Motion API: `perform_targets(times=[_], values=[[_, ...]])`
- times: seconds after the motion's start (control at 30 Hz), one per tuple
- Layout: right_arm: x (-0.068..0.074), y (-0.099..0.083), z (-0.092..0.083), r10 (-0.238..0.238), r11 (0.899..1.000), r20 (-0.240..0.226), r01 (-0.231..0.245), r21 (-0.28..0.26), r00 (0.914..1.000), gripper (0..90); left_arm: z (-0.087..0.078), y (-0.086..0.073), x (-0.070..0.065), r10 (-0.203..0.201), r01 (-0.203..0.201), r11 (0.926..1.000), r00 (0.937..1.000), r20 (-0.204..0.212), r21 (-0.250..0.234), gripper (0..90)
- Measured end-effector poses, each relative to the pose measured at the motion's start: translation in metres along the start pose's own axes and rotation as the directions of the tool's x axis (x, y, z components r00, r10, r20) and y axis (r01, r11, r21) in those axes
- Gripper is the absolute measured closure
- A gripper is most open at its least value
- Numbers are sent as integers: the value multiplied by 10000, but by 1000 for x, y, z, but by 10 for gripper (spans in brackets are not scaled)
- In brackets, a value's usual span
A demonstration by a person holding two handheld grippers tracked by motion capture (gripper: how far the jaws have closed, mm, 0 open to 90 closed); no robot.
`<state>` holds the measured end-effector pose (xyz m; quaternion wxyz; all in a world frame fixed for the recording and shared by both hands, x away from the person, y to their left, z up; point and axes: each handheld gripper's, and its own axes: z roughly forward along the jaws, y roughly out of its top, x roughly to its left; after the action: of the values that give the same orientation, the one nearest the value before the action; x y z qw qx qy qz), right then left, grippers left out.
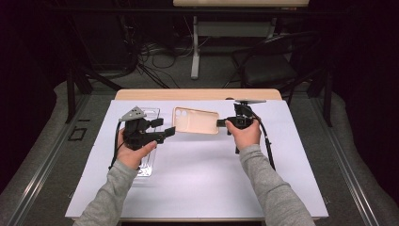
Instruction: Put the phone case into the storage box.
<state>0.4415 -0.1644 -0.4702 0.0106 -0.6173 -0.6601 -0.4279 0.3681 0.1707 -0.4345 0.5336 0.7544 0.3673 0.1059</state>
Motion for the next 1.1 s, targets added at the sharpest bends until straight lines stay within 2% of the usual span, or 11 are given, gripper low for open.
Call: perform_targets(times=[0.17,0.27,0.33,0.4,0.43,0.5,0.57,0.8,0.97,1.1], values=[[-1,-1,1,151,9998,-151,-154,-154,9998,875,2,-3,0,-463,464,9988,9989,68,-173,374],[0,-2,0,148,9999,-153,-148,-36,9998,875,3,-6,2,-950,952,9953,9954,141,-200,384],[0,-3,2,141,9998,-233,-144,-138,9996,875,4,-7,3,-1133,1137,9934,9933,223,-168,396],[1,-4,2,132,9998,-218,-135,-111,9997,875,5,-9,3,-1273,1275,9915,9918,100,-238,420],[2,-5,3,131,9999,-241,-133,-100,9996,875,5,-10,4,-1388,1390,9901,9903,114,-209,429],[2,-5,3,115,9999,-262,-117,-99,9996,875,6,-11,4,-1805,1812,9833,9831,301,-193,433],[3,-5,4,115,9999,-263,-118,-93,9996,875,7,-13,4,-2023,2034,9788,9785,399,-257,474],[5,-7,5,22,10000,-419,-25,-75,9991,875,9,-14,4,-2178,2187,9755,9754,334,-252,540],[7,-8,6,44,10000,-495,-48,-81,9988,874,8,-15,6,-2293,2311,9725,9719,529,-301,595],[8,-8,6,45,10000,-527,-49,-78,9986,874,8,-15,6,-2611,2626,9648,9628,701,-138,597]])
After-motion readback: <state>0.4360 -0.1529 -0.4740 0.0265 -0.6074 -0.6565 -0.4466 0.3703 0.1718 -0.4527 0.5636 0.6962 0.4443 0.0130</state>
